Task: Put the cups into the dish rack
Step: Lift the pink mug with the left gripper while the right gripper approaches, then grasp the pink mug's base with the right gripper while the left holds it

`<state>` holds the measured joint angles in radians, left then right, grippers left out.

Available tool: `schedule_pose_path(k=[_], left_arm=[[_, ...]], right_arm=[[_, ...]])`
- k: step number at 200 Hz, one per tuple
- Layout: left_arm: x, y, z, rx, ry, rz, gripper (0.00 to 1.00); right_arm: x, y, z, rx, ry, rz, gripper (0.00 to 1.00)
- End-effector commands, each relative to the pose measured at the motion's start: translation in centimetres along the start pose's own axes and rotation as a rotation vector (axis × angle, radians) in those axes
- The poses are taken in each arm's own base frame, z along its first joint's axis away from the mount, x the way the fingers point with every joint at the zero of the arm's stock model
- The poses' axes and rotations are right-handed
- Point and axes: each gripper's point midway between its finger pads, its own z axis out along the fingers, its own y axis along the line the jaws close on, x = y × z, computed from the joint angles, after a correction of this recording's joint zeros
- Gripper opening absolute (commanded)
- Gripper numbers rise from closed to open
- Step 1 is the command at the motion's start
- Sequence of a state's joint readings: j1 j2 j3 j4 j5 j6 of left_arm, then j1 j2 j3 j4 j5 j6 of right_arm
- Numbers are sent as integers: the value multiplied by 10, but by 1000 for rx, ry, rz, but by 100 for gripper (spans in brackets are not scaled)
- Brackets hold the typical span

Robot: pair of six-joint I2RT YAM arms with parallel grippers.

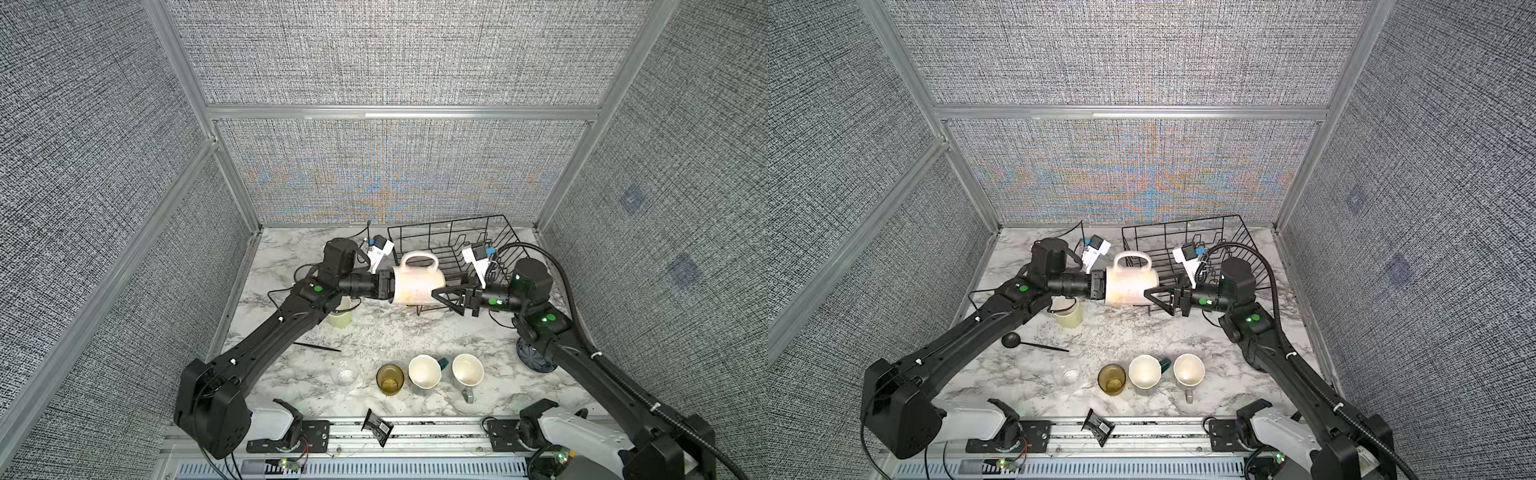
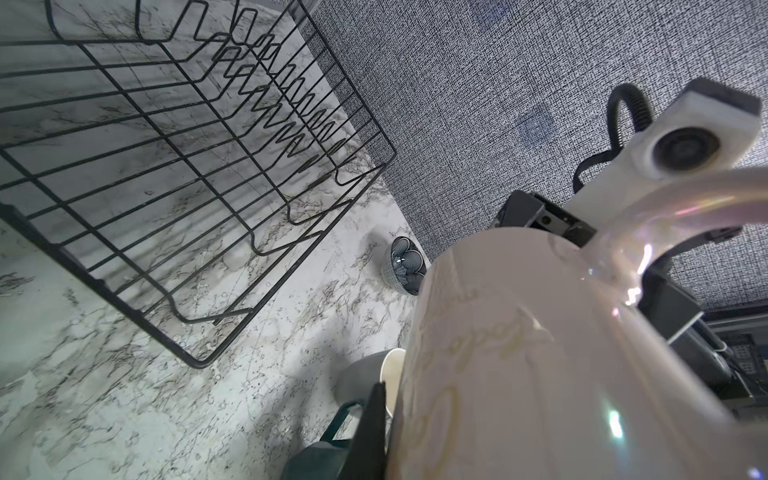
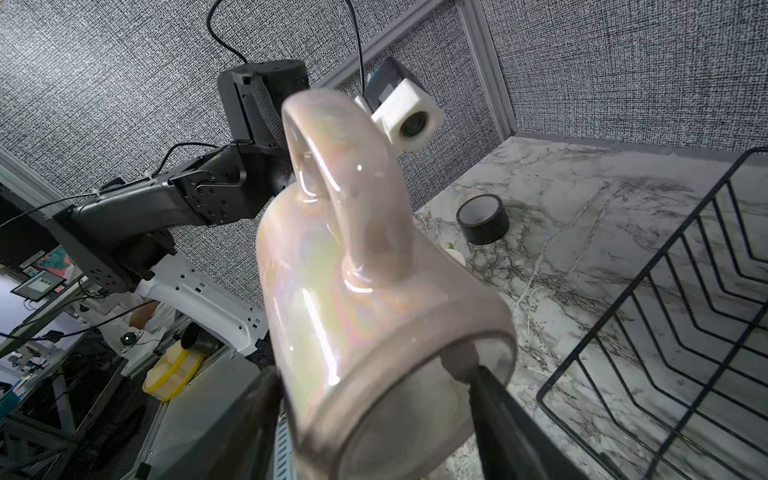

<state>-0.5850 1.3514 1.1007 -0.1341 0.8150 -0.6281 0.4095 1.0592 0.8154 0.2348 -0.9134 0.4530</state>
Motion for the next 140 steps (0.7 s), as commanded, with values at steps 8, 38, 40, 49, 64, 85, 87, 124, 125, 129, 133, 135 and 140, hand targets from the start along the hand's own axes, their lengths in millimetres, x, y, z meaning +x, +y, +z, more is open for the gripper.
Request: schedule_pose_path(k=[8, 38, 40, 49, 64, 85, 87, 124, 125, 129, 133, 135, 140], left_arm=[[0, -65, -3, 295, 32, 136, 0], [7, -74, -3, 342, 48, 146, 0], [7, -74, -3, 344, 50, 145, 0], [8, -77, -4, 358, 60, 142, 0], [10, -81, -6, 377, 62, 137, 0], [12, -72, -8, 306, 38, 132, 0], [13, -71, -8, 301, 39, 132, 0], [20, -72, -8, 326, 86, 108, 0], [21, -73, -8, 328, 87, 108, 0], [21, -73, -8, 333, 87, 108, 0], [22, -73, -8, 337, 87, 109, 0], [23, -72, -8, 339, 88, 108, 0], [23, -73, -8, 343, 89, 111, 0]], right_arm=[[-7, 47, 5, -230, 5, -126, 86], [-7, 52, 11, -266, 14, -124, 99], [-7, 52, 11, -266, 14, -122, 99], [-7, 51, 12, -262, 13, -121, 99], [-9, 42, 13, -201, -4, -121, 99], [-9, 20, 10, -37, -10, -126, 99], [-8, 19, 10, -28, -9, -128, 99], [-2, 34, -2, -42, 14, -219, 99], [-1, 35, -2, -46, 16, -220, 99], [0, 37, -3, -57, 28, -224, 99], [1, 41, -4, -70, 39, -228, 99], [1, 42, -4, -74, 44, -229, 99], [3, 45, -5, -81, 56, -232, 99]])
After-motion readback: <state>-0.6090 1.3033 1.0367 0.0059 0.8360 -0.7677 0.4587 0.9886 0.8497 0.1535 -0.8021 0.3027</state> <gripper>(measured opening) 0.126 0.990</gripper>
